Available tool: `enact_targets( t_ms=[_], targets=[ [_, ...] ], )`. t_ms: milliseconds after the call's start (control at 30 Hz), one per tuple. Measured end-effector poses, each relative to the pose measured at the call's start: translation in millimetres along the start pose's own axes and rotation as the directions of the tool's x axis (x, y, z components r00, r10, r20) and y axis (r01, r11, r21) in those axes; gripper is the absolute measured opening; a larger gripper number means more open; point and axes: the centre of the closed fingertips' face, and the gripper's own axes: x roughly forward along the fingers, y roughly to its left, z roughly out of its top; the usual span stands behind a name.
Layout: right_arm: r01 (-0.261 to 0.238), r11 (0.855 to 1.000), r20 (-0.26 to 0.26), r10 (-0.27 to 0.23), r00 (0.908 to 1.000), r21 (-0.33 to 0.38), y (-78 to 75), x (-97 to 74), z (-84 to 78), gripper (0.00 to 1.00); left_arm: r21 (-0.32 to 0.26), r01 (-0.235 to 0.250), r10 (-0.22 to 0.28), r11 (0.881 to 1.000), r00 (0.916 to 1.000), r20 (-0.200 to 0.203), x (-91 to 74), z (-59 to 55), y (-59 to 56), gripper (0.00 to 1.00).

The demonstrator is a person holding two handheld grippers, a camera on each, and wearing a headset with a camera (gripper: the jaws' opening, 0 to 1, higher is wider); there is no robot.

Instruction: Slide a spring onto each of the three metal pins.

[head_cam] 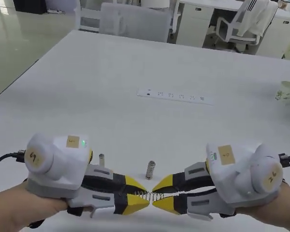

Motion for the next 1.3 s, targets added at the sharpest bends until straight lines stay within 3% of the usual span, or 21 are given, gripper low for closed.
enact_targets(
  t_ms=[167,433,867,1300],
  targets=[
    [-0.001,0.999,0.001,0.001,1.0,0.053,3.2,1.1,-2.3,0.08,0.007,0.022,-0.022,1.0,0.9997,-0.015,0.6,-2.1,-3.4,0.03],
    [0.008,0.997,-0.016,-0.006,0.9999,0.074,7.2,-2.6,-14.5,0.09,0.003,0.03,-0.03,1.0,0.9994,-0.02,0.3,-3.8,-5.9,0.03],
    [0.003,0.996,0.0,-0.003,1.0,0.094,9.7,-3.4,-11.0,0.07,-0.006,0.041,-0.041,0.999,0.9988,-0.028,0.3,-5.3,-10.6,0.03],
    [0.016,0.998,0.042,-0.018,0.9989,0.054,3.5,-12.3,15.8,0.07,0.011,0.022,-0.021,1.0,0.9984,-0.053,1.1,-9.9,-7.2,0.02]
  ],
)
